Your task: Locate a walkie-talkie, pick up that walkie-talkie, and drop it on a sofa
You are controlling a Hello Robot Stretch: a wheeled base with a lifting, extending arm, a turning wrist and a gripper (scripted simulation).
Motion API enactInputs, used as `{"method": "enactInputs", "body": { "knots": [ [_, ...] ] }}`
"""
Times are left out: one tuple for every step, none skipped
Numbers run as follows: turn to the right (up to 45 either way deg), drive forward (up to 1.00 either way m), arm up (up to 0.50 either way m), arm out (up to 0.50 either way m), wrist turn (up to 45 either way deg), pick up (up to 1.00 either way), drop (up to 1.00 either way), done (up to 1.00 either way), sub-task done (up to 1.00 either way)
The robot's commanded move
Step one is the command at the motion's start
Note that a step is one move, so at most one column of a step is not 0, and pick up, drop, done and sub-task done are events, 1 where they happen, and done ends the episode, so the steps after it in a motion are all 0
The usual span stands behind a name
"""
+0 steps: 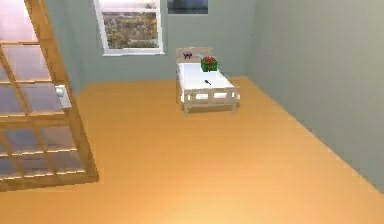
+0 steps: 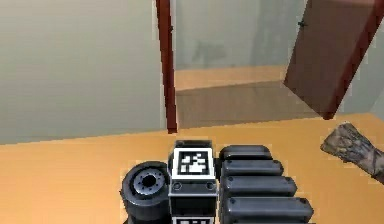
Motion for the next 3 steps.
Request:
{"method": "enactInputs", "body": {
  "knots": [
    [-45.0,0.0,0.0,0.0,0.0,0.0,0.0,0.0,0.0],
    [-6.0,0.0,0.0,0.0,0.0,0.0,0.0,0.0,0.0],
    [0.0,0.45,0.0,0.0,0.0,0.0,0.0,0.0,0.0]
  ]
}}
